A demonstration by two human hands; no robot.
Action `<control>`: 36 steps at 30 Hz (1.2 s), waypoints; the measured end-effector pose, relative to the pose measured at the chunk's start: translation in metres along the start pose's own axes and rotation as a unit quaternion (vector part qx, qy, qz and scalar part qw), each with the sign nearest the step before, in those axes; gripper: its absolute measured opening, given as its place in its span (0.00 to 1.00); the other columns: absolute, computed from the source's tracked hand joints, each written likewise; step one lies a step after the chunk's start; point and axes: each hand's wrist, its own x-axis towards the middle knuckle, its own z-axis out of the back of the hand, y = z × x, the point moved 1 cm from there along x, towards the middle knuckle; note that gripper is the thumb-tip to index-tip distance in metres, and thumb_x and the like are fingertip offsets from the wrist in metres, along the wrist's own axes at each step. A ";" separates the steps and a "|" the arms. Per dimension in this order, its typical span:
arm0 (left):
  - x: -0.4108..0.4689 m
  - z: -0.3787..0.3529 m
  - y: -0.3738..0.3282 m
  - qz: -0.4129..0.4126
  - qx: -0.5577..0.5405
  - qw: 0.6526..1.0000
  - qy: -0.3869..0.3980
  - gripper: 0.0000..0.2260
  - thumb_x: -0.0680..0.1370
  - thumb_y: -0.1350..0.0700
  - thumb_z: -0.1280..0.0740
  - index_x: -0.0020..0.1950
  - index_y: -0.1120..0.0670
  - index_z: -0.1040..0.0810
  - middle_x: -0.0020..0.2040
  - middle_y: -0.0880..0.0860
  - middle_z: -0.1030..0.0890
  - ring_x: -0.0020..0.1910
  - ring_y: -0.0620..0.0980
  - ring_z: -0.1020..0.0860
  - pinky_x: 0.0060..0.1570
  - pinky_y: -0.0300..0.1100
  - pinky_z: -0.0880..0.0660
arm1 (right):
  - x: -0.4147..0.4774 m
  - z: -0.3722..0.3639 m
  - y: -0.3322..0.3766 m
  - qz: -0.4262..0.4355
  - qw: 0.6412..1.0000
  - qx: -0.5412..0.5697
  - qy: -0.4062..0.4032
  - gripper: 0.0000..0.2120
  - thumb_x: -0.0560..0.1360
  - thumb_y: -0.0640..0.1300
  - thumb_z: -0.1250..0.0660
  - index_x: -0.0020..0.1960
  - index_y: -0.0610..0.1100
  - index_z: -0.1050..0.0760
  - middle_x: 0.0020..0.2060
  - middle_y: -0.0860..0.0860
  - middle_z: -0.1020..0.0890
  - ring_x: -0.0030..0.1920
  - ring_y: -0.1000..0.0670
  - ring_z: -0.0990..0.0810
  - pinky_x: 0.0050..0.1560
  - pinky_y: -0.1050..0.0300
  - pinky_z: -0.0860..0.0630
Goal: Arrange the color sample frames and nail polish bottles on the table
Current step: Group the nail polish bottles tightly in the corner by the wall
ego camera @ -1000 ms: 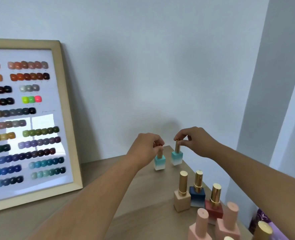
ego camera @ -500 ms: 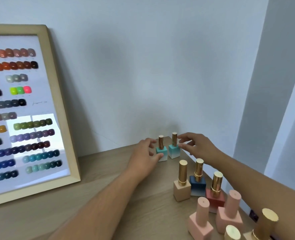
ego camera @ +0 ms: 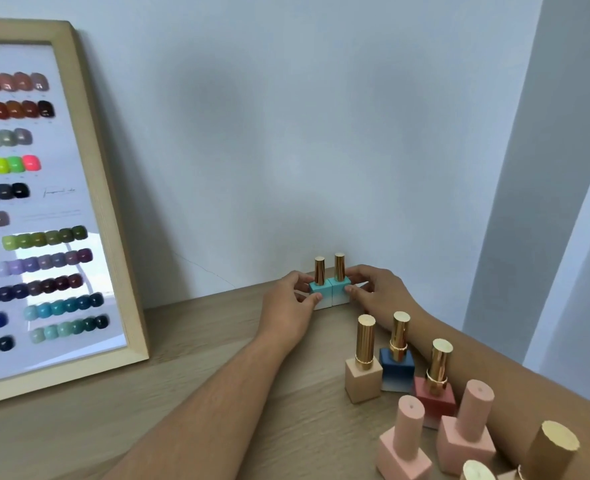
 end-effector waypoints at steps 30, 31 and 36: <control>-0.106 0.044 -0.028 0.024 -0.115 0.992 0.041 0.08 0.74 0.52 0.31 0.51 0.41 0.24 0.48 0.45 0.22 0.47 0.42 0.24 0.40 0.32 0.30 | -0.123 0.076 0.023 -0.079 0.985 0.155 -0.007 0.06 0.76 0.46 0.35 0.50 0.55 0.23 0.46 0.50 0.19 0.45 0.51 0.18 0.34 0.62 0.22; -0.115 0.047 -0.029 0.022 -0.119 0.992 0.046 0.08 0.74 0.52 0.31 0.51 0.41 0.24 0.48 0.45 0.22 0.48 0.42 0.24 0.42 0.33 0.29 | -0.137 0.082 0.026 -0.084 0.983 0.164 -0.010 0.06 0.76 0.46 0.35 0.49 0.55 0.22 0.46 0.50 0.18 0.44 0.53 0.17 0.34 0.63 0.22; -0.144 0.052 -0.038 0.018 -0.117 0.989 0.088 0.11 0.74 0.54 0.31 0.54 0.43 0.25 0.52 0.43 0.23 0.51 0.39 0.24 0.44 0.32 0.29 | -0.198 0.110 0.034 -0.105 0.971 0.211 -0.026 0.09 0.77 0.42 0.38 0.48 0.50 0.20 0.46 0.48 0.17 0.44 0.51 0.18 0.39 0.57 0.20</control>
